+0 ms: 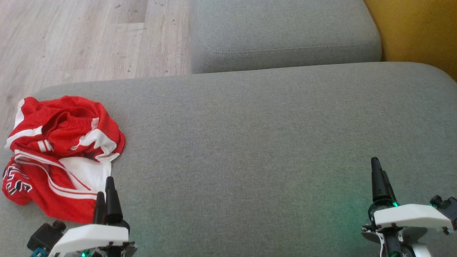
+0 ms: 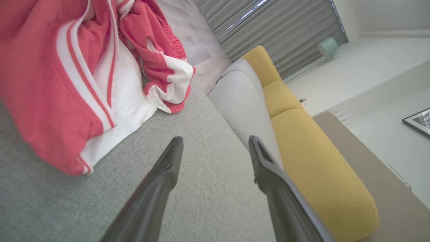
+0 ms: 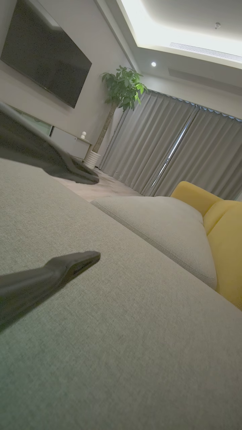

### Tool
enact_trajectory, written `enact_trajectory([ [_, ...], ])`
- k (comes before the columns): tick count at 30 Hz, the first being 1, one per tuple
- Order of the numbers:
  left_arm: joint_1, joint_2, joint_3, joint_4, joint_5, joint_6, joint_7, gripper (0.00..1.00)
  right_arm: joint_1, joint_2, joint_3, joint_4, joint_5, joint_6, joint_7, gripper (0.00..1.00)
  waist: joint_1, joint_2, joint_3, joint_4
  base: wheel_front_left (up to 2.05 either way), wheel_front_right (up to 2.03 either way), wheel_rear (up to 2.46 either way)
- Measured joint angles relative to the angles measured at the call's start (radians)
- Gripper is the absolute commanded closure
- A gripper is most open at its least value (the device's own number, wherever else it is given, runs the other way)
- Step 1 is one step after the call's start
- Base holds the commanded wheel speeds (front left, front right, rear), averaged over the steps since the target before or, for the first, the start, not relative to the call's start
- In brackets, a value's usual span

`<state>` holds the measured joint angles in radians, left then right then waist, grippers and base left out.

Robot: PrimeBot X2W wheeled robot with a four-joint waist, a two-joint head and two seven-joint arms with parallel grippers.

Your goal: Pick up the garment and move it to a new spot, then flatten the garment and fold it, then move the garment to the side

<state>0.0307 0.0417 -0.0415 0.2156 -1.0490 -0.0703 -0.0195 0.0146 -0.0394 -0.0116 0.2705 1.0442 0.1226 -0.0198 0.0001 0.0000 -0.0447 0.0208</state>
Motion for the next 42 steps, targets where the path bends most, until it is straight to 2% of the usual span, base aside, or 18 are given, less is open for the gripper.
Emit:
enact_trajectory([
  [42, 0.022, 0.002, -0.099, -0.056, 0.524, 0.081, -0.117, 0.00, 0.037, -0.001, 0.086, -0.025, -0.530, 0.000, -0.118, 0.00, -0.0001, 0.0000, -0.029, 0.015, 0.00, 0.00, 0.00],
])
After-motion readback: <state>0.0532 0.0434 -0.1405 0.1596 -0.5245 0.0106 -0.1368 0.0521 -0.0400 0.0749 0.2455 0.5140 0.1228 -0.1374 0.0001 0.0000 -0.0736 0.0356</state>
